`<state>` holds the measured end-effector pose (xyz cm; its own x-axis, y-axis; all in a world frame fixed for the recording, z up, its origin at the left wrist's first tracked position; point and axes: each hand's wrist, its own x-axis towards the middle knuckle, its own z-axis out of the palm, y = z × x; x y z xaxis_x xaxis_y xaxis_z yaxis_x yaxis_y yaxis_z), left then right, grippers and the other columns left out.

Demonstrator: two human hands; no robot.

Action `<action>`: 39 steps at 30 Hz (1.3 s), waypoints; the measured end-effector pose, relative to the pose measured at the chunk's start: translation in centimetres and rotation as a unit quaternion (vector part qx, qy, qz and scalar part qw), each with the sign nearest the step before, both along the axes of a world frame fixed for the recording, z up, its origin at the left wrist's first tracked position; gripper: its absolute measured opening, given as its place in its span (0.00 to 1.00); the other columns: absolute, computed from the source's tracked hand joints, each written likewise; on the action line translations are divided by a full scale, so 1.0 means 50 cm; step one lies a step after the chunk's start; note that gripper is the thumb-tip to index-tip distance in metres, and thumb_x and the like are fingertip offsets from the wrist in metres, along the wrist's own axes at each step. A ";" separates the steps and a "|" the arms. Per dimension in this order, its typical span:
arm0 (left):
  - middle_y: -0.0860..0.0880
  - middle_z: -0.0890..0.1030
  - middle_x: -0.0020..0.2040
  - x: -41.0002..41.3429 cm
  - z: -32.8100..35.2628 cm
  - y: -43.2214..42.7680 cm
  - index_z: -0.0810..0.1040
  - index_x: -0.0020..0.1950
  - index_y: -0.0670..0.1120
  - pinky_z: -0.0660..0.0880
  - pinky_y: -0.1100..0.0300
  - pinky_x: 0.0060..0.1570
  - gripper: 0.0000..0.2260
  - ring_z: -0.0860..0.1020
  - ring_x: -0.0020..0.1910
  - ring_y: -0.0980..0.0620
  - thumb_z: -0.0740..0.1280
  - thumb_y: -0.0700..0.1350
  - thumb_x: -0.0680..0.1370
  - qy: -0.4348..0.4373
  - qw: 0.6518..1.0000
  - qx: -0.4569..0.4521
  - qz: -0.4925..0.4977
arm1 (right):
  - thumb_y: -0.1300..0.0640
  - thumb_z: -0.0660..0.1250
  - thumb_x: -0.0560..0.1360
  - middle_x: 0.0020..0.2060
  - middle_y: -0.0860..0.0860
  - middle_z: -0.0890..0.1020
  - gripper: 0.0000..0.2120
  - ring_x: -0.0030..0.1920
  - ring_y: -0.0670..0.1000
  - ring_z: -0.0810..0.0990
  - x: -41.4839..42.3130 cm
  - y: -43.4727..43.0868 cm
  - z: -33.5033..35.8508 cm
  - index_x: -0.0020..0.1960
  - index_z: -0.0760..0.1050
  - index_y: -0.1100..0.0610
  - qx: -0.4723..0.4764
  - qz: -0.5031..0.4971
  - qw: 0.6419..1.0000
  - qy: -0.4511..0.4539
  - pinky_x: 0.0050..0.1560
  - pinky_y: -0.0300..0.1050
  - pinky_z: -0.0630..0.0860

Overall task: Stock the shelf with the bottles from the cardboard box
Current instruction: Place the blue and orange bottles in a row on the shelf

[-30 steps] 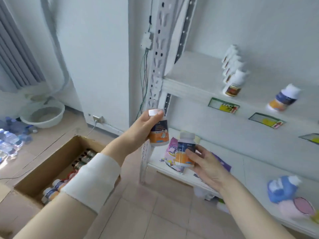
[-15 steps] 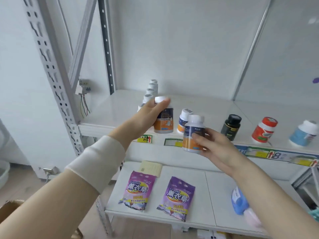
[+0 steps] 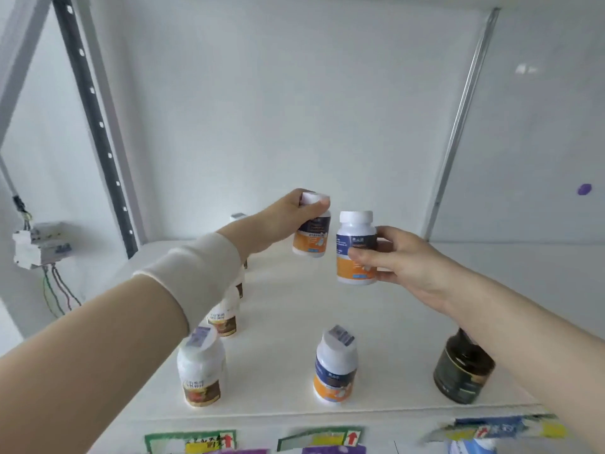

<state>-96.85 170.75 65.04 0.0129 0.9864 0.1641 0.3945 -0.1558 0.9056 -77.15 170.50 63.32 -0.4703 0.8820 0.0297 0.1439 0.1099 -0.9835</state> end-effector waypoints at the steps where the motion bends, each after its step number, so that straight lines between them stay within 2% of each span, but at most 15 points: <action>1: 0.49 0.74 0.49 -0.011 -0.002 0.035 0.67 0.54 0.46 0.71 0.64 0.49 0.07 0.73 0.50 0.52 0.59 0.49 0.81 0.012 1.000 0.000 -0.003 | 0.61 0.71 0.70 0.51 0.53 0.81 0.17 0.47 0.49 0.81 -0.011 0.027 -0.003 0.58 0.73 0.56 0.003 -0.001 1.000 -0.017 0.51 0.43 0.77; 2: 0.49 0.74 0.49 -0.021 -0.009 0.068 0.67 0.55 0.47 0.71 0.65 0.49 0.08 0.73 0.50 0.51 0.60 0.49 0.80 0.018 1.000 -0.003 -0.003 | 0.61 0.72 0.70 0.51 0.53 0.81 0.18 0.48 0.49 0.81 -0.022 0.052 -0.008 0.58 0.72 0.56 0.001 0.002 1.000 -0.030 0.52 0.43 0.77; 4: 0.49 0.75 0.52 -0.038 -0.028 0.130 0.69 0.60 0.48 0.74 0.59 0.57 0.11 0.75 0.53 0.50 0.63 0.49 0.79 0.022 0.999 -0.027 0.013 | 0.62 0.72 0.69 0.51 0.53 0.80 0.19 0.48 0.48 0.80 -0.041 0.096 -0.025 0.58 0.72 0.56 -0.016 0.012 0.998 -0.054 0.50 0.40 0.78; 5: 0.49 0.76 0.54 -0.046 -0.041 0.160 0.69 0.60 0.49 0.73 0.54 0.62 0.12 0.76 0.55 0.49 0.64 0.49 0.78 0.029 0.999 -0.039 0.019 | 0.63 0.73 0.69 0.51 0.53 0.79 0.20 0.48 0.47 0.80 -0.052 0.116 -0.036 0.58 0.72 0.56 -0.023 0.015 0.997 -0.067 0.49 0.39 0.78; 7: 0.48 0.76 0.55 -0.060 -0.064 0.212 0.70 0.58 0.50 0.72 0.50 0.64 0.12 0.76 0.55 0.48 0.66 0.47 0.77 0.055 0.997 -0.056 0.023 | 0.63 0.74 0.68 0.53 0.53 0.79 0.22 0.50 0.49 0.80 -0.072 0.158 -0.062 0.59 0.72 0.56 -0.015 0.010 0.995 -0.101 0.52 0.42 0.79; 9: 0.48 0.76 0.54 -0.071 -0.083 0.252 0.71 0.58 0.49 0.73 0.51 0.63 0.13 0.76 0.55 0.48 0.68 0.47 0.75 0.080 0.994 -0.073 0.033 | 0.60 0.76 0.66 0.54 0.52 0.79 0.23 0.53 0.50 0.79 -0.092 0.195 -0.083 0.59 0.73 0.55 0.009 -0.002 0.990 -0.141 0.55 0.44 0.77; 13: 0.49 0.78 0.55 -0.092 -0.112 0.306 0.73 0.58 0.49 0.74 0.53 0.57 0.18 0.77 0.55 0.49 0.70 0.52 0.71 0.130 0.986 -0.096 0.048 | 0.61 0.76 0.66 0.53 0.50 0.78 0.23 0.49 0.48 0.76 -0.127 0.249 -0.111 0.58 0.73 0.56 0.021 -0.001 0.985 -0.170 0.45 0.36 0.73; 16: 0.50 0.77 0.54 -0.102 -0.124 0.333 0.73 0.57 0.49 0.73 0.56 0.53 0.15 0.76 0.53 0.49 0.69 0.51 0.73 0.157 0.980 -0.106 0.056 | 0.61 0.76 0.65 0.52 0.50 0.78 0.24 0.50 0.49 0.77 -0.147 0.281 -0.127 0.58 0.72 0.57 0.023 0.003 0.981 -0.191 0.49 0.41 0.73; 18: 0.51 0.76 0.54 -0.105 -0.127 0.346 0.72 0.59 0.48 0.71 0.59 0.50 0.16 0.75 0.53 0.50 0.69 0.50 0.73 0.164 0.978 -0.113 0.057 | 0.62 0.76 0.65 0.50 0.50 0.77 0.24 0.51 0.51 0.76 -0.160 0.298 -0.133 0.58 0.71 0.57 0.028 -0.004 0.978 -0.206 0.52 0.45 0.73; 22: 0.50 0.75 0.54 -0.101 -0.134 0.369 0.72 0.62 0.46 0.70 0.60 0.49 0.19 0.74 0.52 0.50 0.70 0.49 0.74 0.169 0.977 -0.118 0.056 | 0.61 0.76 0.65 0.50 0.49 0.76 0.25 0.52 0.51 0.75 -0.183 0.321 -0.140 0.59 0.70 0.58 0.035 -0.005 0.975 -0.219 0.53 0.45 0.73; 29: 0.49 0.76 0.54 -0.098 -0.141 0.389 0.71 0.62 0.45 0.71 0.57 0.52 0.19 0.75 0.51 0.50 0.70 0.48 0.74 0.182 0.974 -0.124 0.050 | 0.60 0.76 0.65 0.53 0.49 0.75 0.27 0.56 0.52 0.76 -0.191 0.340 -0.157 0.60 0.68 0.57 0.038 -0.007 0.970 -0.240 0.51 0.43 0.73; 35: 0.49 0.75 0.56 -0.088 -0.138 0.387 0.70 0.64 0.45 0.71 0.58 0.52 0.21 0.74 0.52 0.50 0.69 0.48 0.74 0.191 0.972 -0.129 0.051 | 0.60 0.75 0.66 0.54 0.48 0.75 0.29 0.57 0.52 0.76 -0.191 0.337 -0.163 0.62 0.66 0.56 0.031 -0.001 0.971 -0.237 0.56 0.45 0.74; 39: 0.47 0.73 0.65 -0.082 -0.136 0.387 0.65 0.70 0.46 0.70 0.54 0.62 0.26 0.73 0.61 0.47 0.69 0.50 0.75 0.202 0.968 -0.137 0.063 | 0.57 0.77 0.65 0.61 0.50 0.75 0.36 0.60 0.52 0.76 -0.182 0.333 -0.156 0.68 0.63 0.56 0.000 0.013 0.968 -0.249 0.62 0.49 0.74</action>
<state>-100.97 190.09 58.26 -0.1026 0.9899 -0.0975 0.7254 0.1415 0.6736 -86.28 187.17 55.53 -0.4477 0.8701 -0.2061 0.5980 0.1200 -0.7925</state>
